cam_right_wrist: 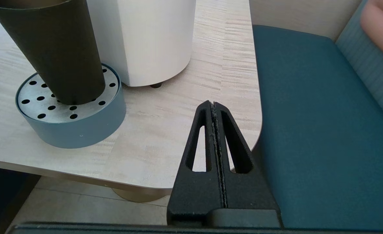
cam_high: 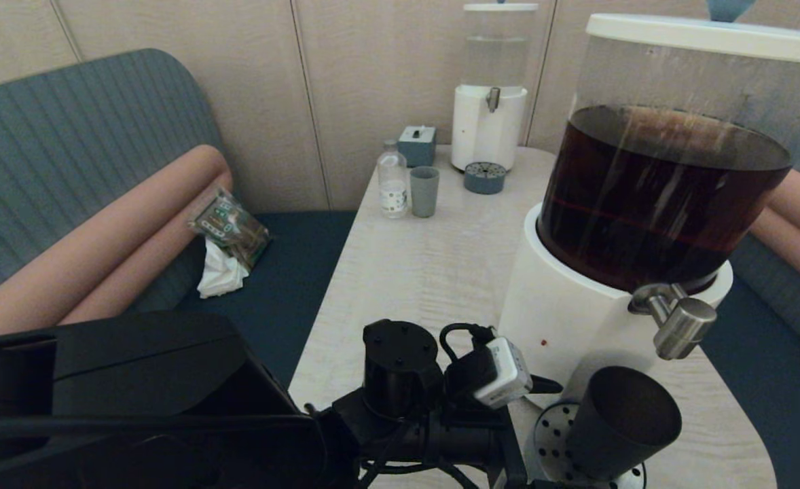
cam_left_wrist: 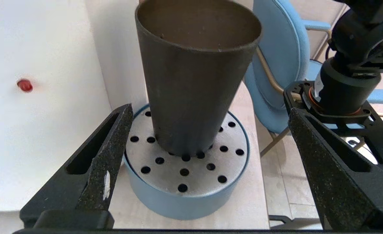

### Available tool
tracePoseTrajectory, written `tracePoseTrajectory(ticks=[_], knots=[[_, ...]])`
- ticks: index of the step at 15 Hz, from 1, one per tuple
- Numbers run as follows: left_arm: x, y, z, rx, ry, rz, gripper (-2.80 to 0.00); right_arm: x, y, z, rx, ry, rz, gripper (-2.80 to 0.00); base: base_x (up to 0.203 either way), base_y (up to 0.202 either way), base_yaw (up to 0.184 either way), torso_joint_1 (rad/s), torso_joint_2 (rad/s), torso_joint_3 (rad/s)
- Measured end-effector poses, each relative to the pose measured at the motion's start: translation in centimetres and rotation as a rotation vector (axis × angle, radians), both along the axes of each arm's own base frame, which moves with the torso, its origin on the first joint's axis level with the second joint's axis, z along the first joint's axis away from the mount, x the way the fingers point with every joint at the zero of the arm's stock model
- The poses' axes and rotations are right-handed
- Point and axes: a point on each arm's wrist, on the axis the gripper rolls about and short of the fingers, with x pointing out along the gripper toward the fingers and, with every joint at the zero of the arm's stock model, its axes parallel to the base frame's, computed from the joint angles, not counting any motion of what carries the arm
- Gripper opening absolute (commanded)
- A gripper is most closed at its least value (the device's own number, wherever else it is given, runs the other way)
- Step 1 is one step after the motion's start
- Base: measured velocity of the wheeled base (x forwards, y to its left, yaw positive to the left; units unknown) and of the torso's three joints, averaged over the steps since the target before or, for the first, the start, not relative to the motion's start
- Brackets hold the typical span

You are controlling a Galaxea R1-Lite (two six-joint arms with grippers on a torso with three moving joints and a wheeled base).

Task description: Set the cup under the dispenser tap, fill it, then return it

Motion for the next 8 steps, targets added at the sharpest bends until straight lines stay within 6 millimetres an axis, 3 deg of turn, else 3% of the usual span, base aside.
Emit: tracePoseTrajectory(ticks=[8], knots=[[0.9, -1.2, -0.2, -0.015, -0.008, -0.002, 0.0, 0.0, 0.0, 0.0, 0.0, 0.001, -0.001, -2.8, 0.0, 0.0, 0.0, 0.0, 0.0, 0.0]])
